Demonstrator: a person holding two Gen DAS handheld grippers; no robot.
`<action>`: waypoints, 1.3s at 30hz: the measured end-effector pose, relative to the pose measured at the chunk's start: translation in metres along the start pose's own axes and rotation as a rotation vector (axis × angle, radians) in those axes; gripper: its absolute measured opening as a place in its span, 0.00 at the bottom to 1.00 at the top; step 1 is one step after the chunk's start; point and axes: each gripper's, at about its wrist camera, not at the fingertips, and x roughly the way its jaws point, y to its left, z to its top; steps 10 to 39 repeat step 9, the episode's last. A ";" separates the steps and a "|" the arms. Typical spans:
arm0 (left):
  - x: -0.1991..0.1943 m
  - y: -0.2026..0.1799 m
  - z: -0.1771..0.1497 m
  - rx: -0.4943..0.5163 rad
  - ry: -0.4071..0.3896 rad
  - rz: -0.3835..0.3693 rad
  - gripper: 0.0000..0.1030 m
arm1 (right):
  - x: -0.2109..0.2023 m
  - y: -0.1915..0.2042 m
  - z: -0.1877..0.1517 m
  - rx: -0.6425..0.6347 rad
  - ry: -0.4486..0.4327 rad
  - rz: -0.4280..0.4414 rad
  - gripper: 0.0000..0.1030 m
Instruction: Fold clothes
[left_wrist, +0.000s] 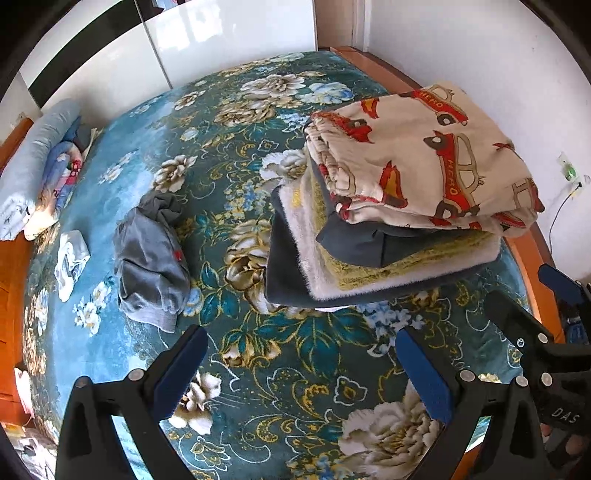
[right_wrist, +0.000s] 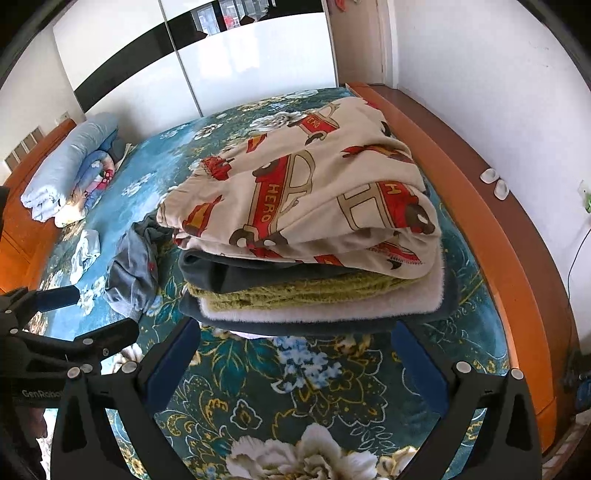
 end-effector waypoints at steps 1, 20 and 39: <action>0.001 0.000 0.000 -0.001 0.001 0.002 1.00 | 0.001 0.000 0.000 0.000 0.002 0.001 1.00; 0.000 -0.006 0.001 0.021 -0.005 0.004 1.00 | 0.005 -0.007 0.000 0.016 0.012 -0.003 1.00; 0.000 -0.006 0.001 0.021 -0.005 0.004 1.00 | 0.005 -0.007 0.000 0.016 0.012 -0.003 1.00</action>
